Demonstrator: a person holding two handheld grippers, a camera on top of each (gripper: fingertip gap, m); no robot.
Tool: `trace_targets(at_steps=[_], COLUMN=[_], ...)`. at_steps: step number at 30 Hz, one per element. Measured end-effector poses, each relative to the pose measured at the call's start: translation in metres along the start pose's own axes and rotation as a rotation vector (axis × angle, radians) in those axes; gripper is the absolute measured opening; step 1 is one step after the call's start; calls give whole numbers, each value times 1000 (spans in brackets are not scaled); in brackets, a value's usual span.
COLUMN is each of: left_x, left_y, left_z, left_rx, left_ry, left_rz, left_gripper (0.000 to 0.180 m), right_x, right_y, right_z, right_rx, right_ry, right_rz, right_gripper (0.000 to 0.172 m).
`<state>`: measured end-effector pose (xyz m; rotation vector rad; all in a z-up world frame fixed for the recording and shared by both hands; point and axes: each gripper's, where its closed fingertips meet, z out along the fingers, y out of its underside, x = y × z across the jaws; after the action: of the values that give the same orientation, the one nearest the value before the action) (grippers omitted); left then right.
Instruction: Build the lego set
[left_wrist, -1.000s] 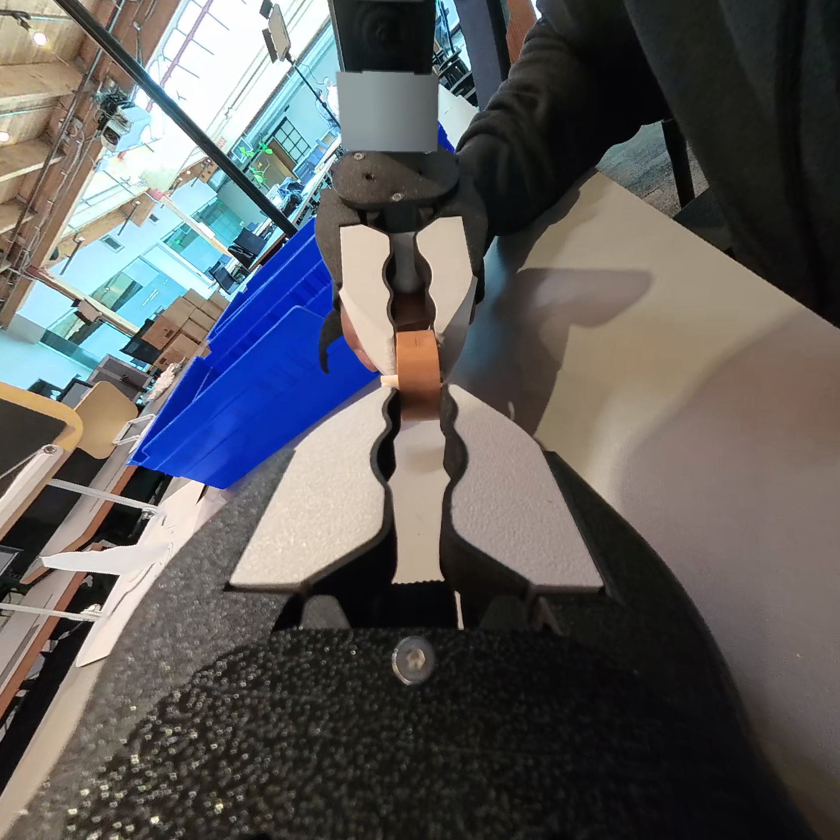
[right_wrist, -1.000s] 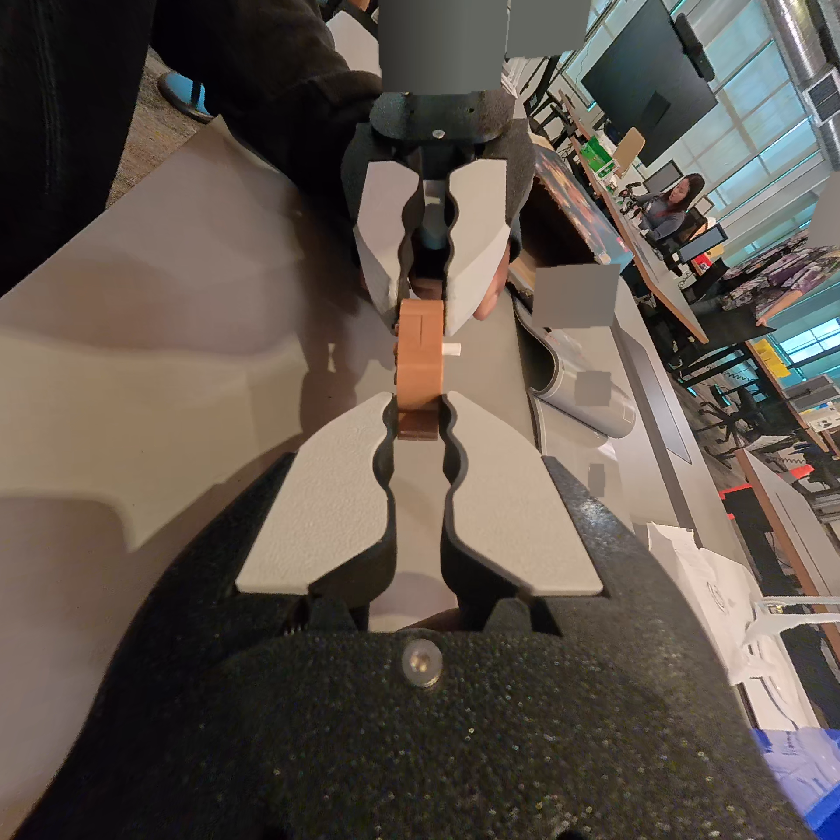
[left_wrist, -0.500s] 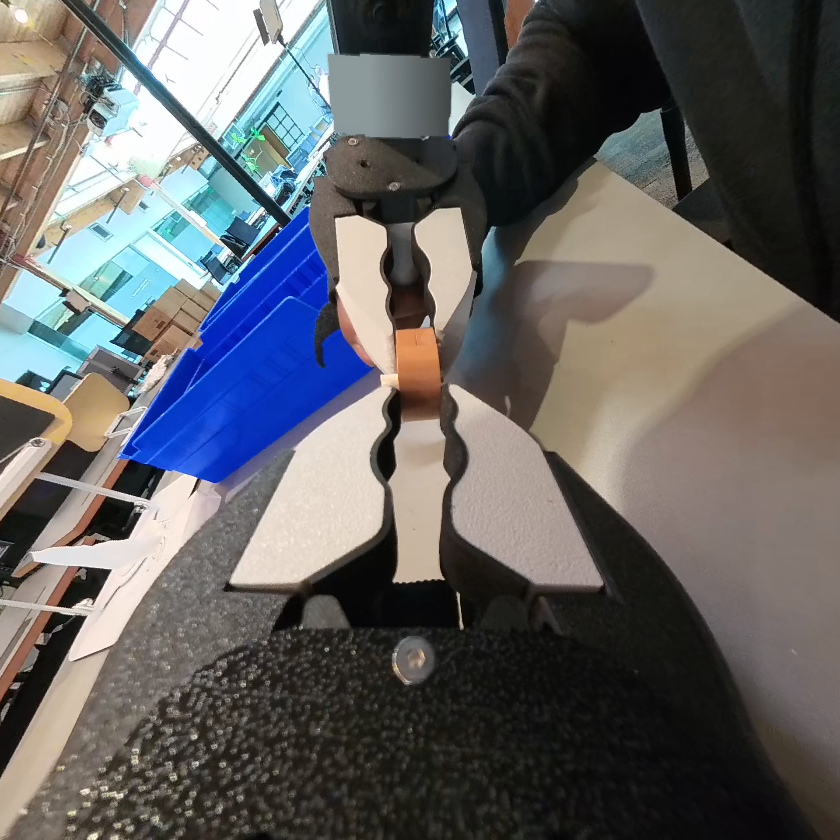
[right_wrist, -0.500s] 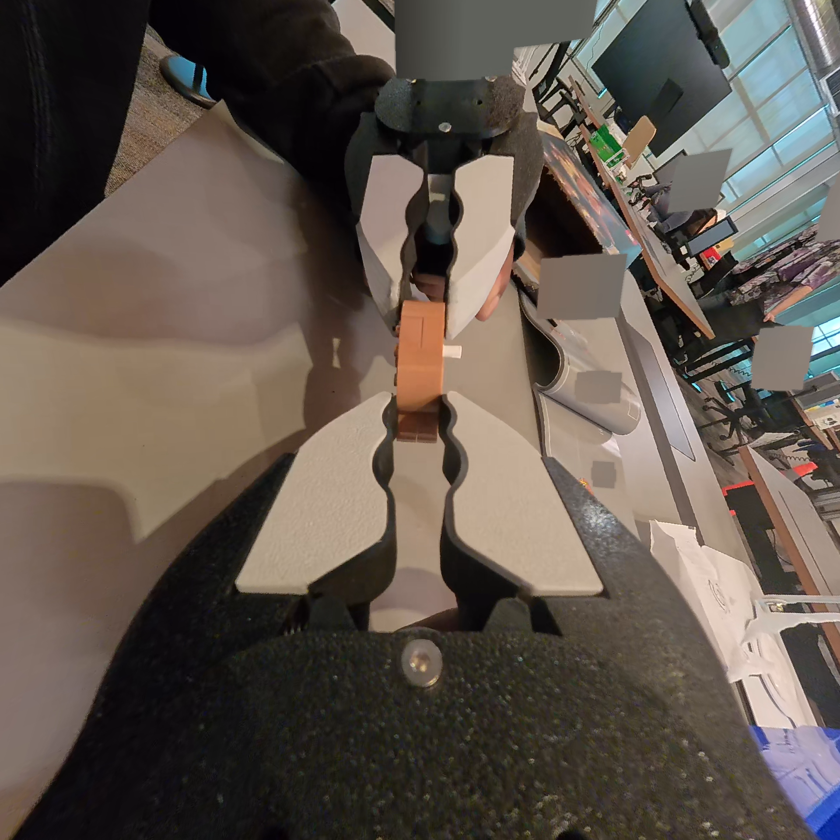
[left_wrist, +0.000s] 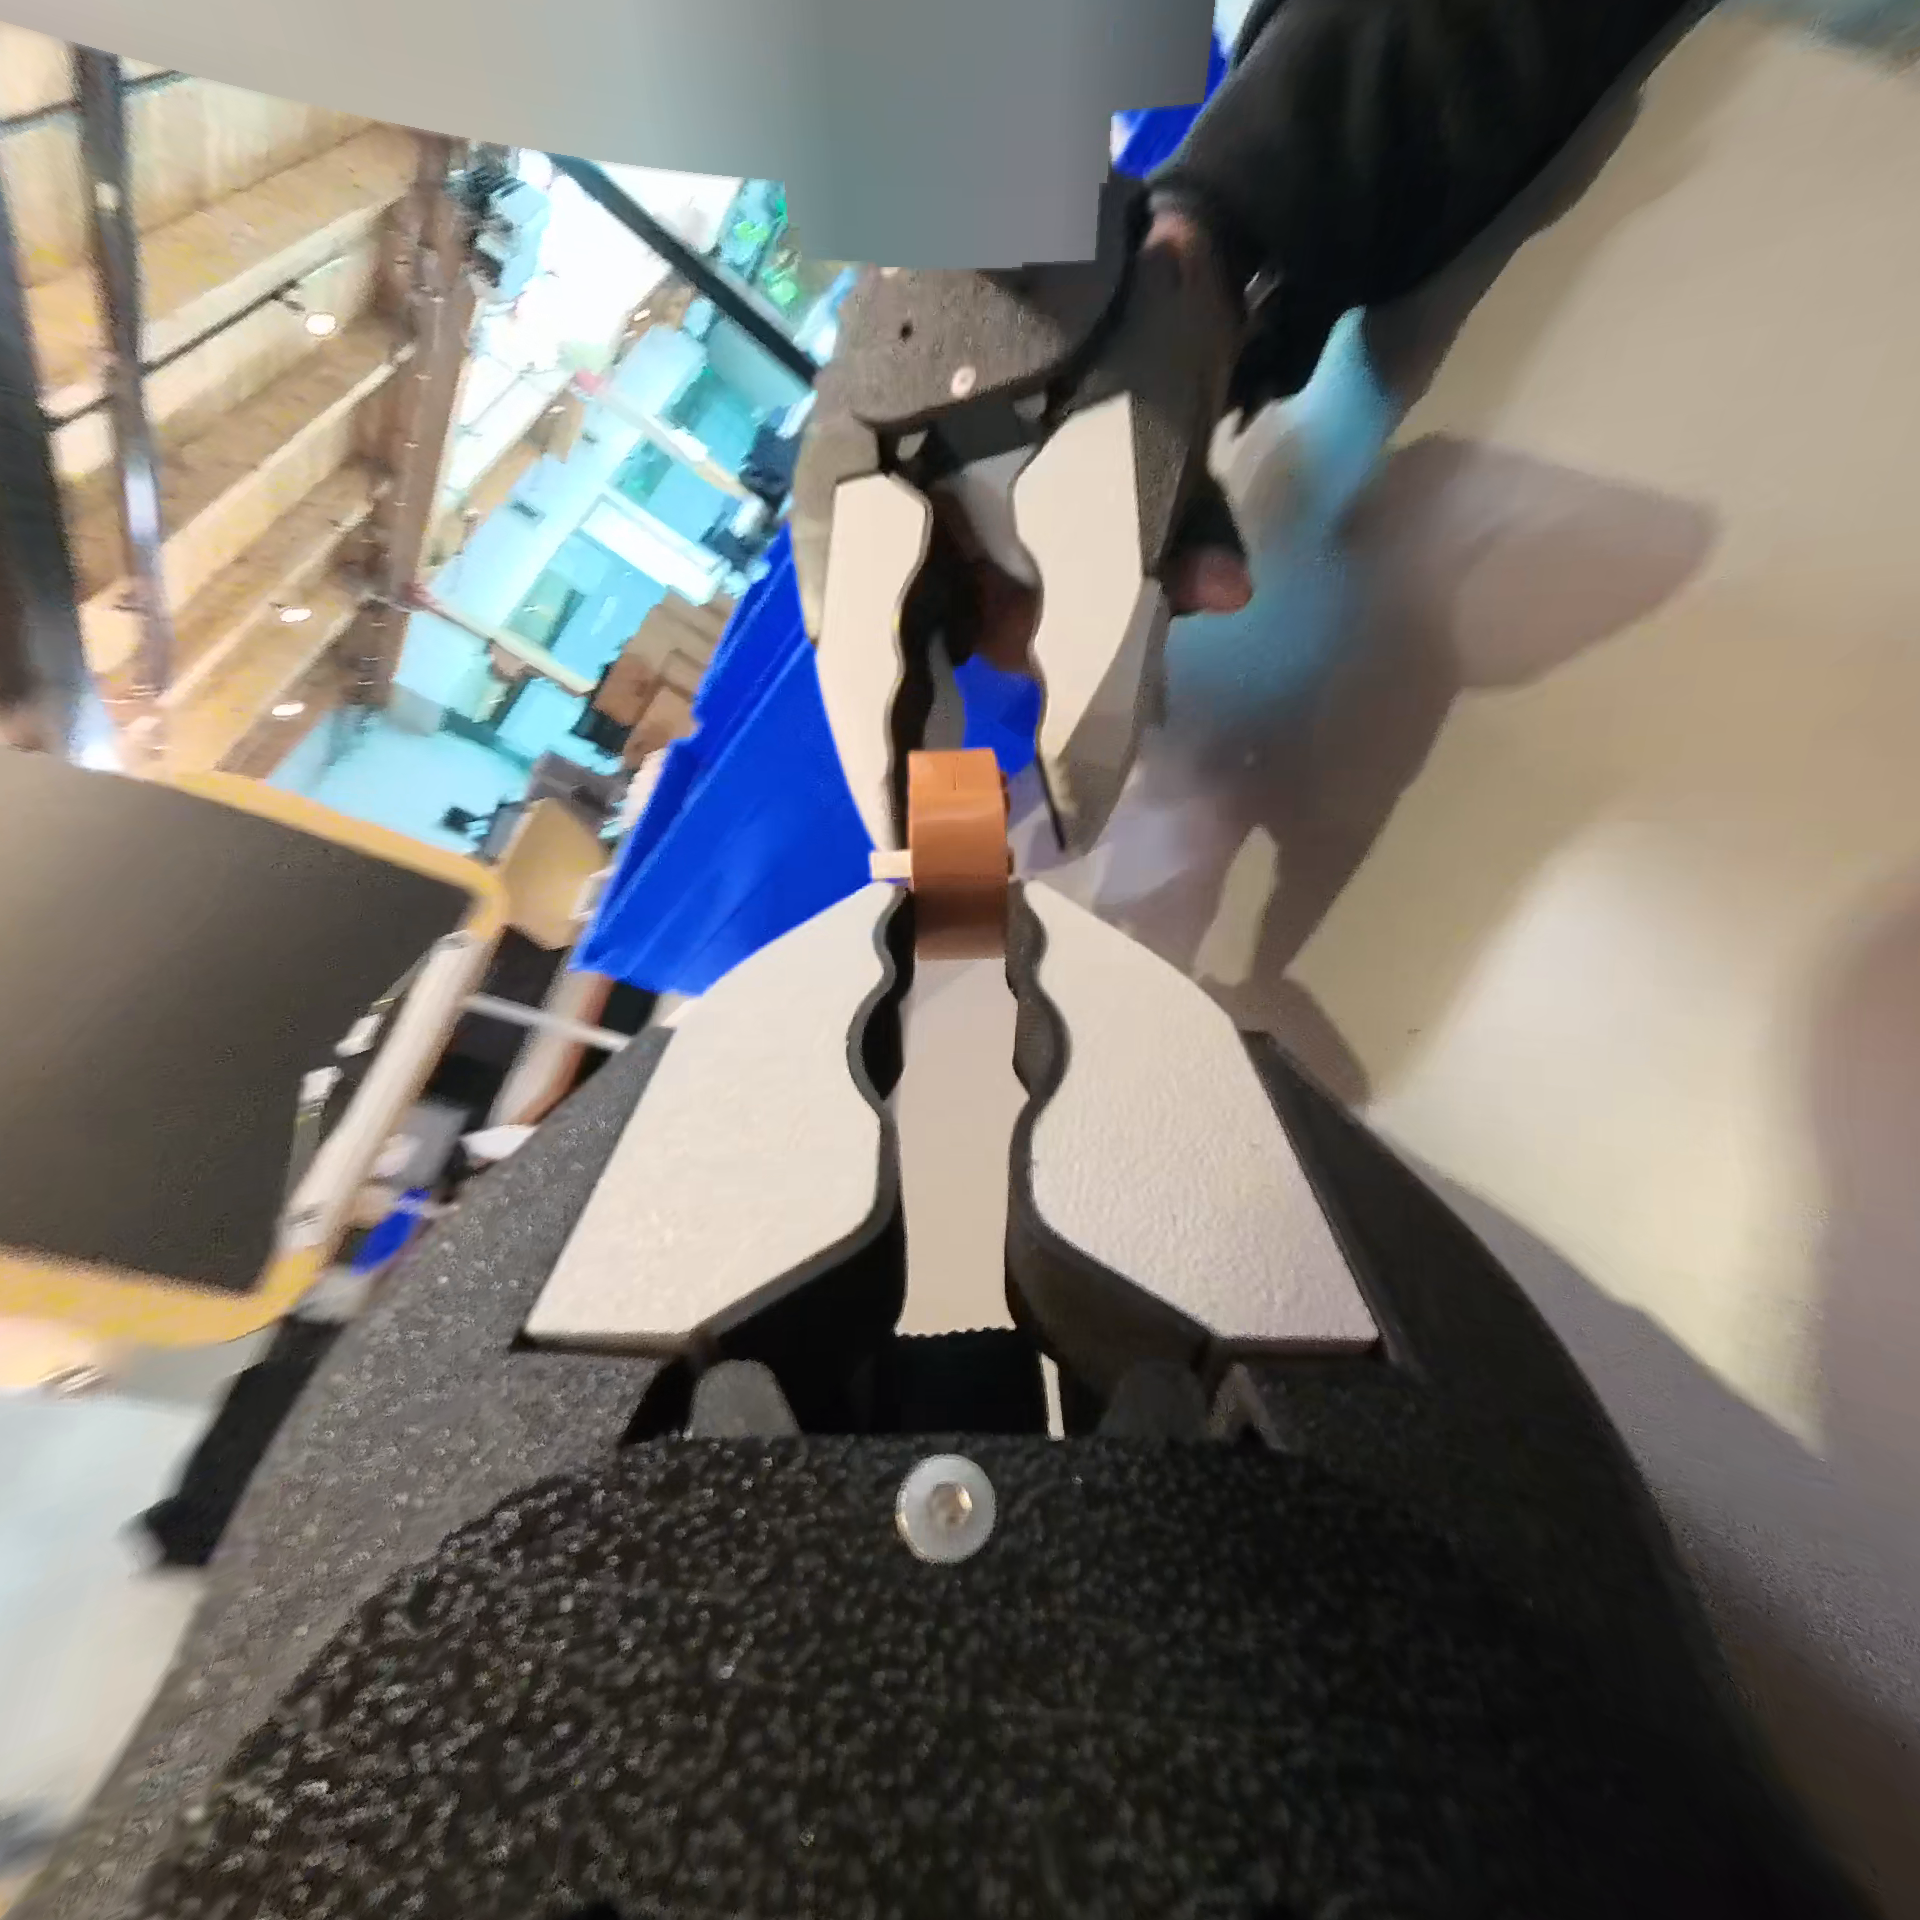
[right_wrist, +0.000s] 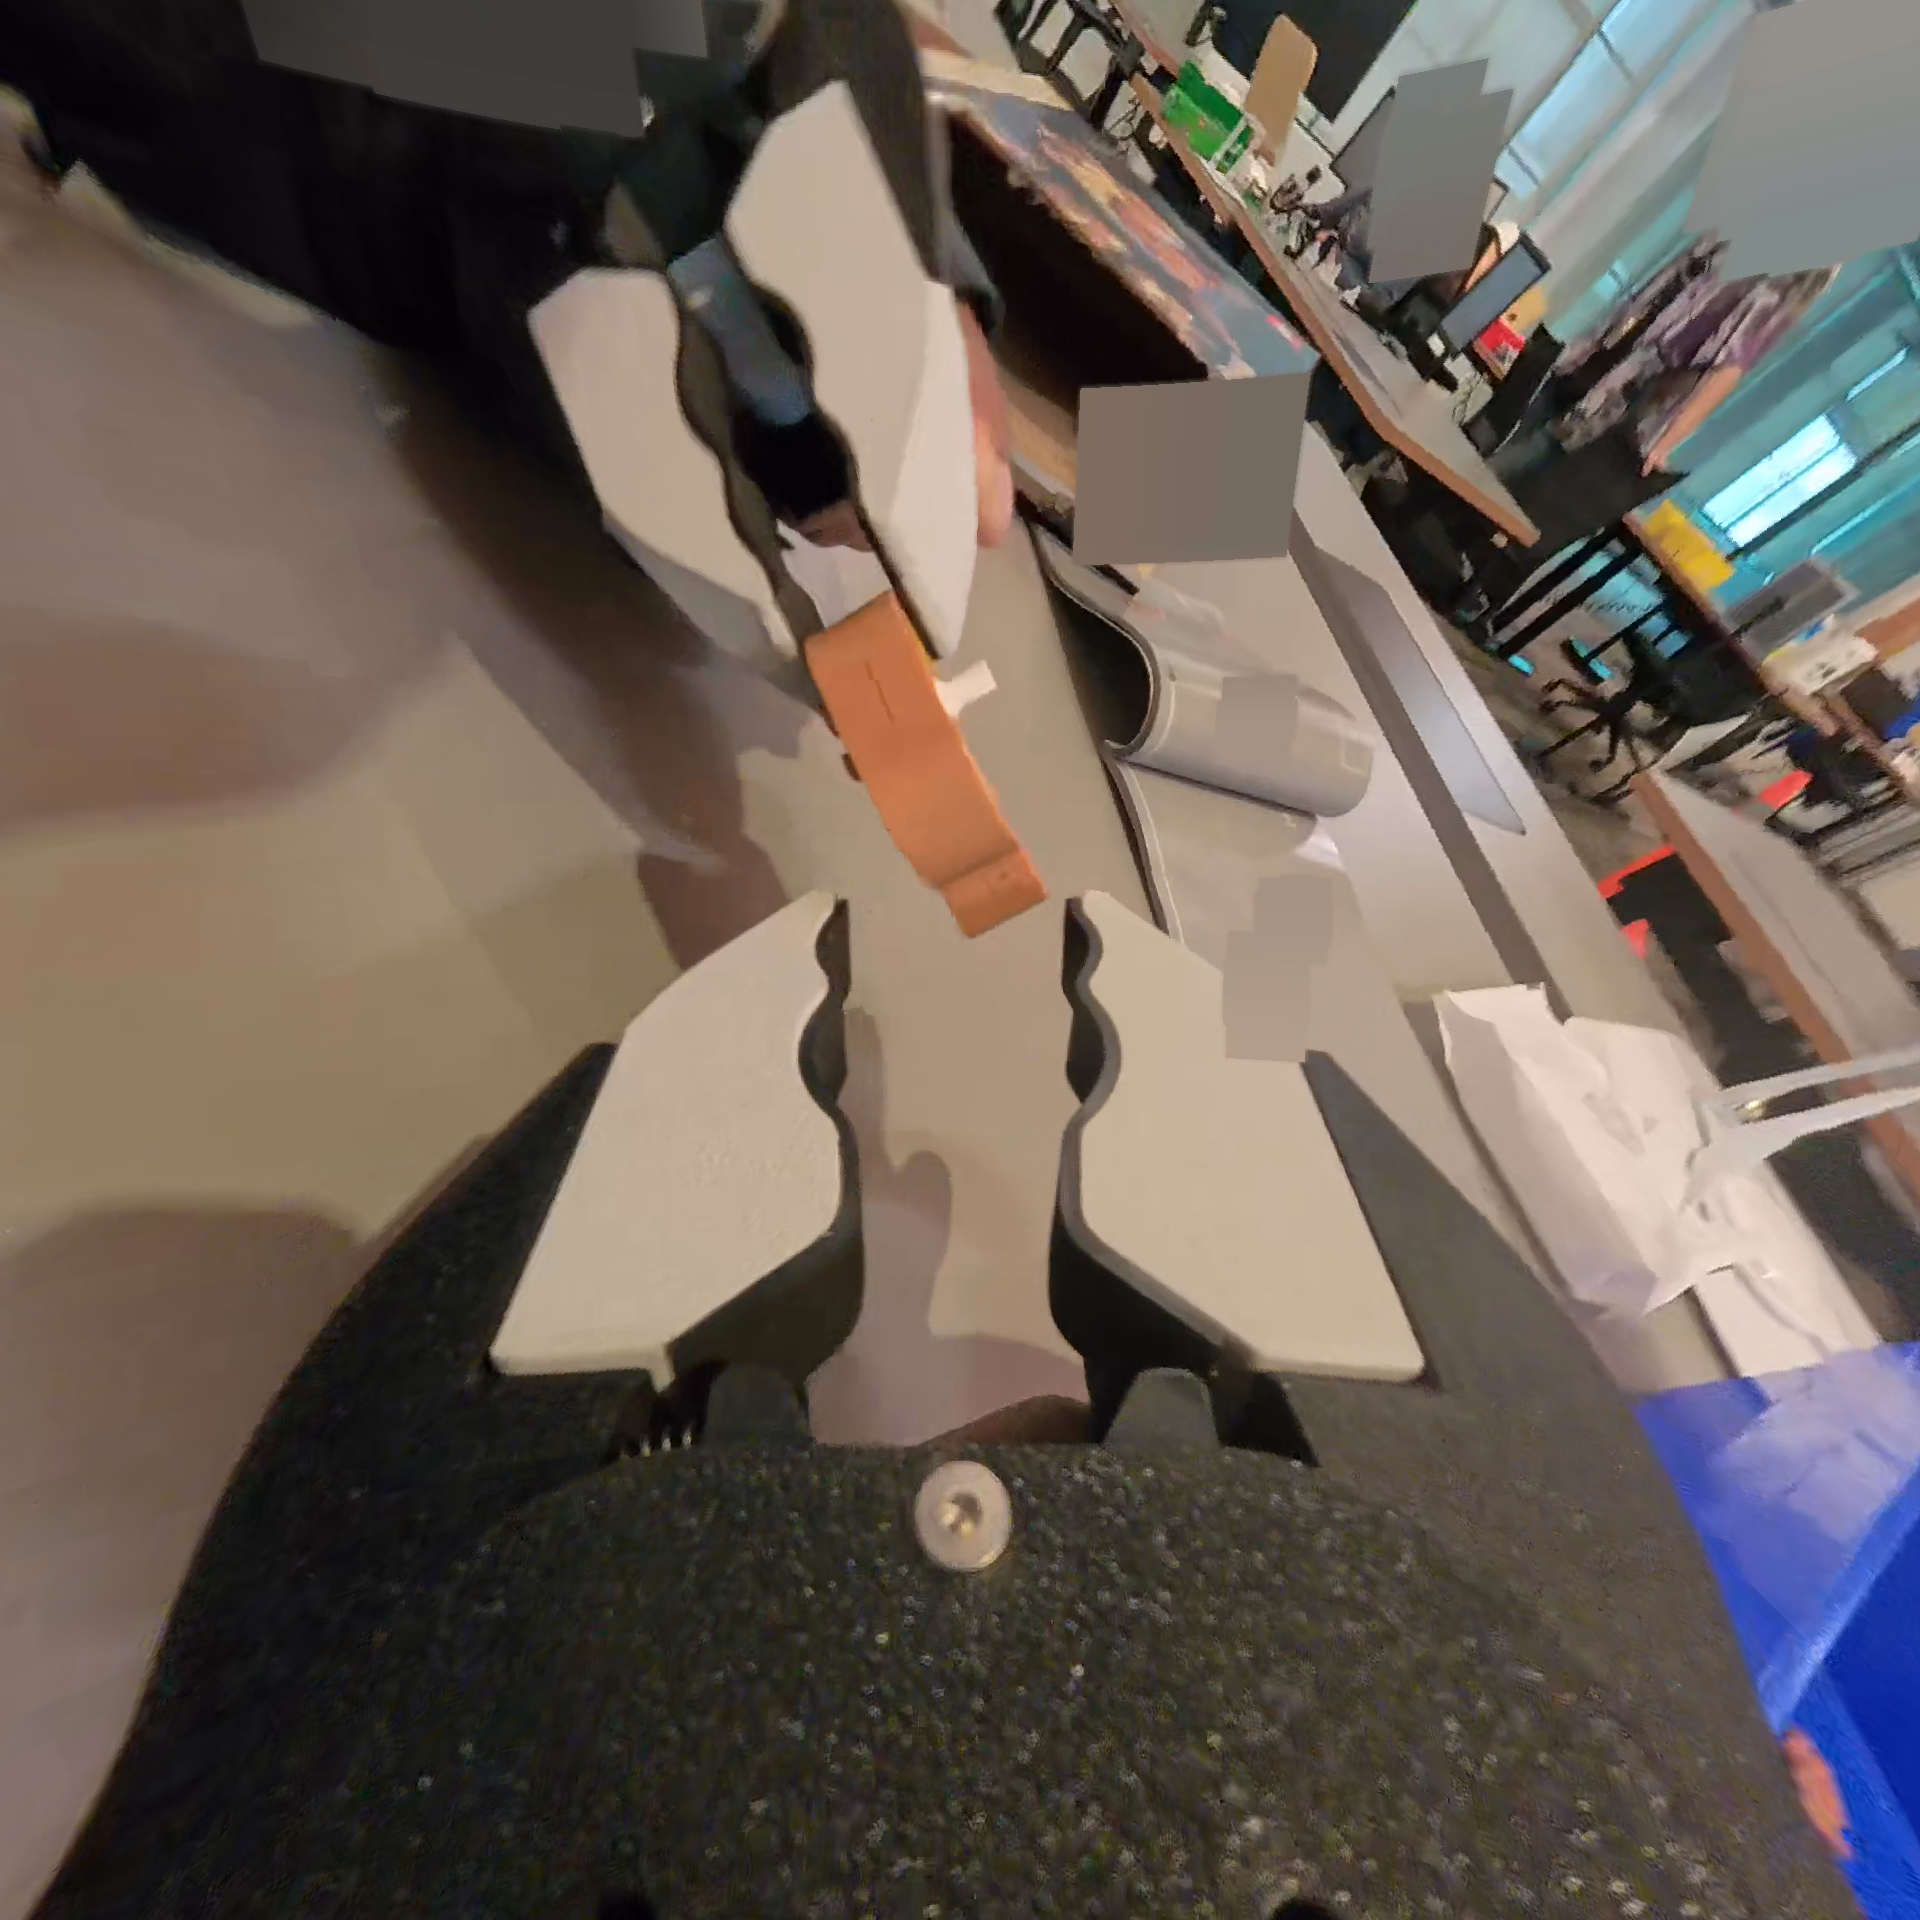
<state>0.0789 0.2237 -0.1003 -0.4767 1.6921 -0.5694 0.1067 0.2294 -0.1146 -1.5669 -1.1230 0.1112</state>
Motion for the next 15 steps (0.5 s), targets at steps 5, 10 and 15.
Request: trace_targets(at_steps=[5, 10, 15], left_x=[-22, -25, -23], left_y=[18, 33, 33], left_z=[0, 6, 10], left_rx=[-180, -332, -382], left_ry=[-212, -282, -305], left_rz=[200, 326, 414], left_gripper=[17, 17, 17], right_x=[17, 16, 19], right_y=[-8, -5, -2], right_z=[2, 16, 20], right_rx=[41, 13, -3], right_ry=[38, 71, 119], right_rz=[280, 482, 539], right_gripper=[45, 49, 52])
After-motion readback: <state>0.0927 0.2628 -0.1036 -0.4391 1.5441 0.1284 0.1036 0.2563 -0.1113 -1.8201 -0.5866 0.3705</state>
